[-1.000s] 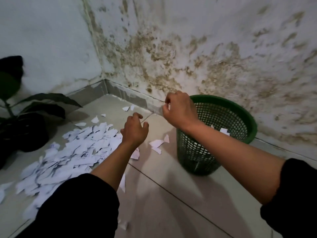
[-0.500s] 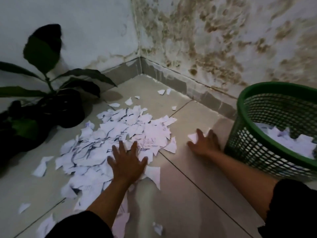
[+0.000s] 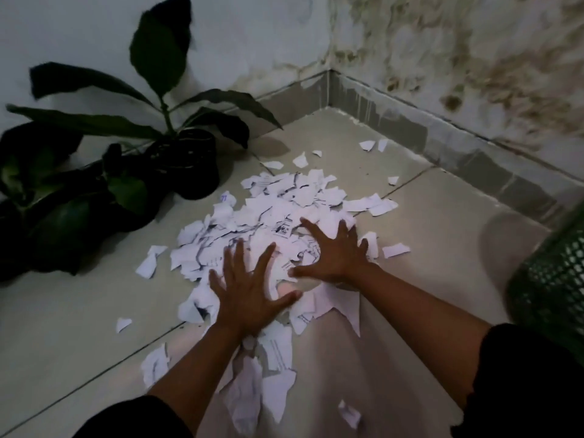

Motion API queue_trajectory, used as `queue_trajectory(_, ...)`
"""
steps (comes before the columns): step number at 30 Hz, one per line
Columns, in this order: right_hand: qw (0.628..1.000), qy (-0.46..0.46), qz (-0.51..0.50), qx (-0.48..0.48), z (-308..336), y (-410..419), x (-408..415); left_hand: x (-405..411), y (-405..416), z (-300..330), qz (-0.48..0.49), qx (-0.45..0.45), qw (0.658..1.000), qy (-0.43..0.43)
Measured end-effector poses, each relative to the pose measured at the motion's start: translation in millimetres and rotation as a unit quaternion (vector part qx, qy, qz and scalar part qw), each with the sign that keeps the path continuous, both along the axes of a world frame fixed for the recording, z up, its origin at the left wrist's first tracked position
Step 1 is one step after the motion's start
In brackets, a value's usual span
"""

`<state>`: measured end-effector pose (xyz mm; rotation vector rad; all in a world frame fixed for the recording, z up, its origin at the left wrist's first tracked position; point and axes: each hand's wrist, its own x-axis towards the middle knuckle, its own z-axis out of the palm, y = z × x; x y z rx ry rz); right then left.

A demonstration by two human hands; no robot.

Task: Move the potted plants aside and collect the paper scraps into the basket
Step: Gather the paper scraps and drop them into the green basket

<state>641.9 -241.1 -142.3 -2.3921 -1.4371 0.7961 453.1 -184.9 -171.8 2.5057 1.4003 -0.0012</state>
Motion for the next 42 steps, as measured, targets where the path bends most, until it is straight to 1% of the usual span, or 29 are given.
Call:
queue_trajectory(2, 0.996, -0.022, 0.072, -0.045, -1, 5, -20, -22, 8, 2, 0.054, -0.060, 0.996, 0.049)
queue_trajectory(3, 0.992, -0.032, 0.107, -0.057, -1, 5, -32, -34, 10, 4, 0.058, -0.092, 0.991, 0.076)
queue_trajectory(5, 0.982, -0.054, 0.168, -0.075, 2, 2, -56, -57, 10, 7, 0.014, -0.116, 0.987, 0.114)
queue_trajectory(7, 0.973, -0.082, 0.198, -0.082, 4, 1, -74, -73, 8, 10, -0.033, -0.104, 0.987, 0.121)
queue_trajectory(9, 0.974, -0.108, 0.190, -0.058, 8, 2, -86, -80, 5, 17, -0.021, -0.078, 0.993, 0.084)
queue_trajectory(11, 0.978, -0.119, 0.170, -0.006, 13, 2, -93, -80, 1, 28, -0.013, -0.067, 0.998, 0.015)
queue_trajectory(13, 0.981, -0.109, 0.159, 0.040, 20, 0, -99, -82, -1, 35, -0.022, -0.072, 0.995, -0.066)
queue_trajectory(15, 0.989, -0.051, 0.111, 0.081, 25, -2, -100, -84, -2, 42, 0.002, -0.064, 0.989, -0.136)
queue_trajectory(17, 0.990, 0.024, 0.037, 0.134, 31, -2, -96, -86, 0, 51, 0.051, -0.048, 0.976, -0.207)
queue_trajectory(18, 0.987, 0.058, -0.002, 0.151, 33, -2, -93, -86, 2, 58, 0.077, -0.041, 0.969, -0.230)
queue_trajectory(20, 0.980, 0.108, -0.053, 0.160, 40, -3, -84, -83, 5, 74, 0.123, -0.037, 0.963, -0.239)
queue_trajectory(23, 0.974, 0.124, -0.078, 0.171, 55, -10, -70, -78, 9, 96, 0.189, -0.076, 0.941, -0.269)
queue_trajectory(27, 0.955, 0.204, -0.145, 0.157, 78, -25, -52, -69, 11, 119, 0.224, -0.199, 0.885, -0.357)
queue_trajectory(30, 0.928, 0.255, -0.199, 0.185, 103, -42, -40, -50, 7, 139, 0.223, -0.233, 0.859, -0.397)
queue_trajectory(33, 0.872, 0.338, -0.255, 0.247, 136, -60, -23, -20, -5, 162, 0.203, -0.277, 0.826, -0.447)
queue_trajectory(36, 0.829, 0.361, -0.296, 0.309, 173, -83, 3, 19, -20, 184, 0.171, -0.328, 0.790, -0.489)
queue_trajectory(37, 0.811, 0.357, -0.321, 0.334, 185, -94, 16, 36, -27, 193, 0.159, -0.346, 0.776, -0.503)
queue_trajectory(39, 0.760, 0.328, -0.387, 0.405, 205, -117, 42, 70, -41, 208, 0.135, -0.384, 0.751, -0.520)
queue_trajectory(40, 0.737, 0.280, -0.423, 0.447, 217, -132, 55, 87, -50, 215, 0.118, -0.402, 0.739, -0.528)
queue_trajectory(42, 0.701, 0.151, -0.488, 0.498, 231, -161, 78, 116, -71, 229, 0.084, -0.430, 0.721, -0.536)
